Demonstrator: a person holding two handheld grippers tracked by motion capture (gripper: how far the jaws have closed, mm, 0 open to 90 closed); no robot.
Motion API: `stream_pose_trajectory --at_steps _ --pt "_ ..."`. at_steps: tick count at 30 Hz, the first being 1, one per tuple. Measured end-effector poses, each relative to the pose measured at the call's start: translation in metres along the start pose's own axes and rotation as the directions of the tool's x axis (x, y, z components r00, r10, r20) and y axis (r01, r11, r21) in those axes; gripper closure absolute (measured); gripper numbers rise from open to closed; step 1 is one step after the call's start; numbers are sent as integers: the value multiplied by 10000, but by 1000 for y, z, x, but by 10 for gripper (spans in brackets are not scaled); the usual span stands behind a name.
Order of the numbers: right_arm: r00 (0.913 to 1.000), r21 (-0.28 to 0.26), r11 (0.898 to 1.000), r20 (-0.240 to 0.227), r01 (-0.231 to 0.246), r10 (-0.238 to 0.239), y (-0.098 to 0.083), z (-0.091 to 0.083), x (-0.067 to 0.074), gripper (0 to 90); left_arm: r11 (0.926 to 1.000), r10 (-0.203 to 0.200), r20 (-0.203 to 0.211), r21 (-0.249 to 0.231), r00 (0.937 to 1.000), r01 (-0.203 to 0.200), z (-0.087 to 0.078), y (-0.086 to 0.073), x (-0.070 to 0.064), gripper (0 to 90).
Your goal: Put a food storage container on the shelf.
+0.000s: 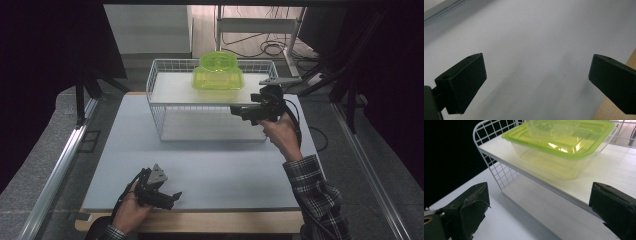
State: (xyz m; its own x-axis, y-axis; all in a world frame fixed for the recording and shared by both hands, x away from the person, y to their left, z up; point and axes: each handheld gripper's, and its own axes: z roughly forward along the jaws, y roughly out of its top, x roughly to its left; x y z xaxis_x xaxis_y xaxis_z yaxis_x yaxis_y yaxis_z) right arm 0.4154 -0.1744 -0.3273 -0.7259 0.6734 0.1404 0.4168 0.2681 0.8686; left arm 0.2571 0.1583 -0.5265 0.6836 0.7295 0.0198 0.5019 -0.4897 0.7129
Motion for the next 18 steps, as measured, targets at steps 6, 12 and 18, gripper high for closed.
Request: stream_pose_trajectory --at_steps 6,12,18 --pt "9998 138 9997 -29 204 -204 -12 3 5 20 10000 4 -12 20 10000 -4 0 0 0 11" --pt "9997 252 9995 -95 207 -205 -28 5 5 2 9999 75 -59 124 10000 -74 0 0 -1 14" --pt "9998 292 9995 -161 76 -71 -46 7 6 0 9995 203 -140 262 9997 -199 1 0 -1 17"
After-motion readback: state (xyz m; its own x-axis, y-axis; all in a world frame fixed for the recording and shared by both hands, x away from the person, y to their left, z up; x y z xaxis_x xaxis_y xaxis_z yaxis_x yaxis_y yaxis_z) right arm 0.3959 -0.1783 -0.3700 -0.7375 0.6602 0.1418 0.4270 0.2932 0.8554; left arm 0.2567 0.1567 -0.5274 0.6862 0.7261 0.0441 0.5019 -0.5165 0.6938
